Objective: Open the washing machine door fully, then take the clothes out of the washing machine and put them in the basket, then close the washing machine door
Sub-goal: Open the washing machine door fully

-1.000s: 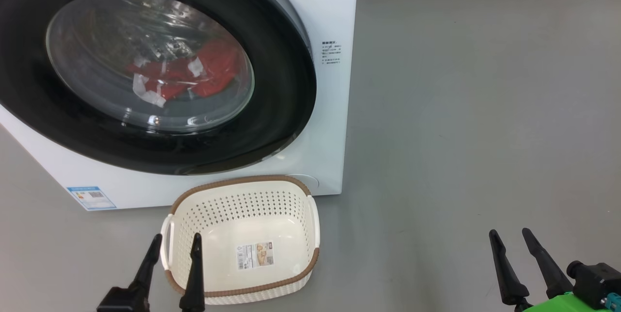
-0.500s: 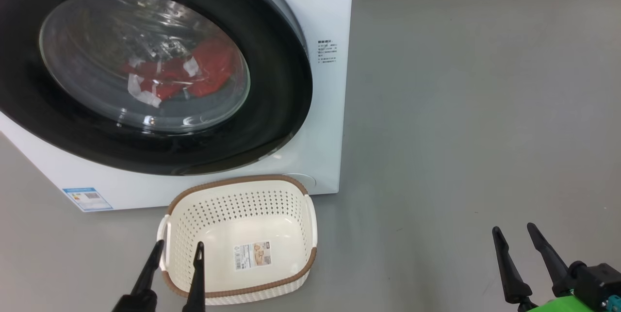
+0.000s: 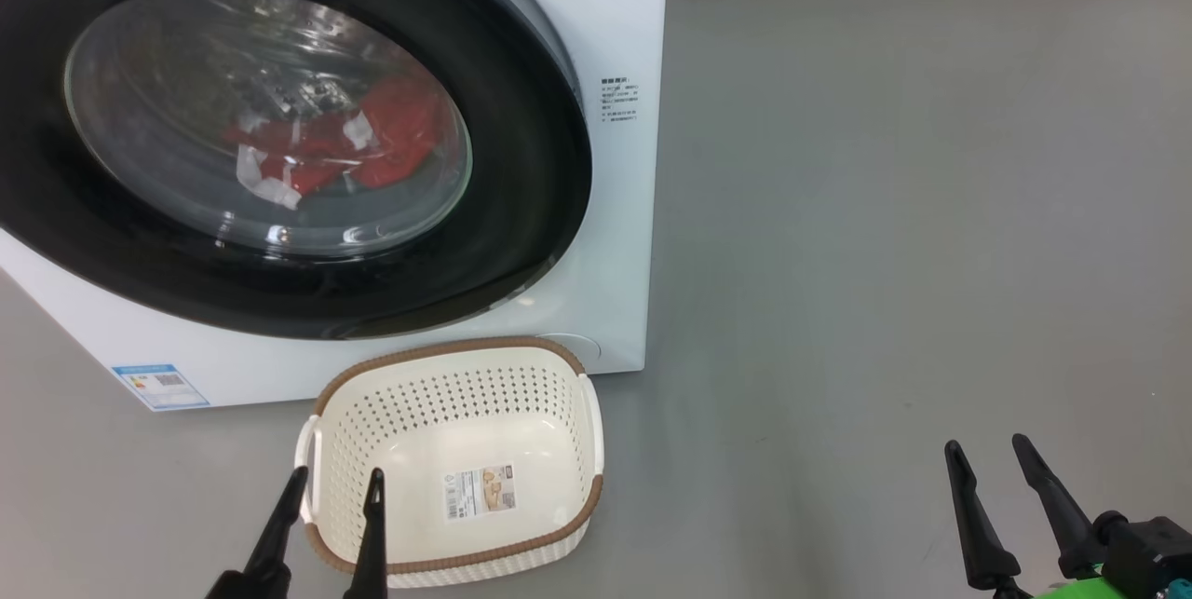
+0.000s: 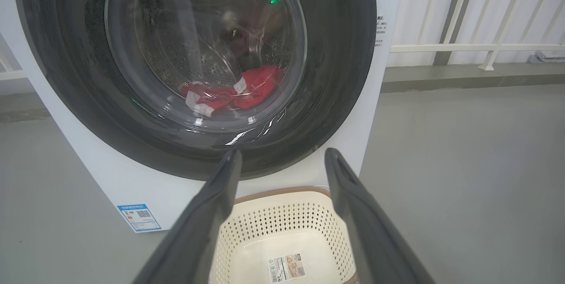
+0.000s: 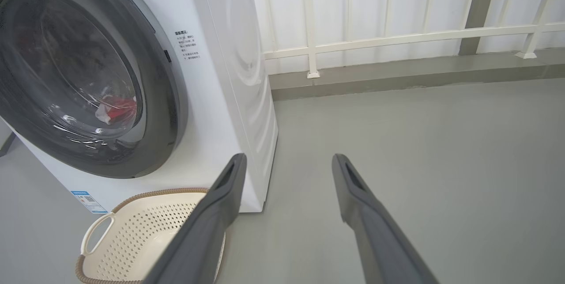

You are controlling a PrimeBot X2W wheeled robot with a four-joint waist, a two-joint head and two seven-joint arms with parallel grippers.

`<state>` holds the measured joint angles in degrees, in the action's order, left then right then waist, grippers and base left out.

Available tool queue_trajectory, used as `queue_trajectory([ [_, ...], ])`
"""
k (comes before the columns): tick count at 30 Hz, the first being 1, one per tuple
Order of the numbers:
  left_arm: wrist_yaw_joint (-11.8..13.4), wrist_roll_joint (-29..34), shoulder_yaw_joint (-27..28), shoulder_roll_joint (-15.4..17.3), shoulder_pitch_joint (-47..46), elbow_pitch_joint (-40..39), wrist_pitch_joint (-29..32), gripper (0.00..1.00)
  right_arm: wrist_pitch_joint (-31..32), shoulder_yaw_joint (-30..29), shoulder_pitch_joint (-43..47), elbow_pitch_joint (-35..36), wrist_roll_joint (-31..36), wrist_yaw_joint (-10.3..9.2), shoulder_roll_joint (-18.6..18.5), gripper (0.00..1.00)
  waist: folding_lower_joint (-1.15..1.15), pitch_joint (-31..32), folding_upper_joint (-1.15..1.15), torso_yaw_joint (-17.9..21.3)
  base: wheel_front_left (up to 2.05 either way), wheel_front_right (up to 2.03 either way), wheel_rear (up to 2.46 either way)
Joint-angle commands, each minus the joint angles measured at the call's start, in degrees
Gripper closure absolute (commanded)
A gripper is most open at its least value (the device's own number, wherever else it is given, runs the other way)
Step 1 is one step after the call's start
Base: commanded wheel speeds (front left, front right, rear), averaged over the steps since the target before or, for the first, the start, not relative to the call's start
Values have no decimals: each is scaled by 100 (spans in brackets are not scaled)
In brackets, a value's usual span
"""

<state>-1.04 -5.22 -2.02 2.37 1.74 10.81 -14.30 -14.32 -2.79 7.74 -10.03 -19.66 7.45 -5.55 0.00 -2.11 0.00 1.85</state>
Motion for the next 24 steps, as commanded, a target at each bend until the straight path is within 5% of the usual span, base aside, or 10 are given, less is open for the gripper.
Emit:
queue_trajectory([
  [1,-6,-73,185,52,-79,-150,-70,0,-68,128,-154,192,-15,3,-93,16,0,-17,0,-3,0,0,0],
  [3,-4,-96,182,52,-98,-156,-70,0,-68,173,-255,253,-157,3,-66,100,0,-37,0,-6,0,0,0],
  [14,98,-406,-115,51,-319,-238,-70,0,-68,806,-2137,486,-1991,3,-22,100,0,-433,0,-214,0,0,0],
  [24,109,-573,-397,51,-737,-154,-70,0,-68,1363,-3707,216,-2834,3,-418,100,0,-1014,0,-644,0,0,0],
])
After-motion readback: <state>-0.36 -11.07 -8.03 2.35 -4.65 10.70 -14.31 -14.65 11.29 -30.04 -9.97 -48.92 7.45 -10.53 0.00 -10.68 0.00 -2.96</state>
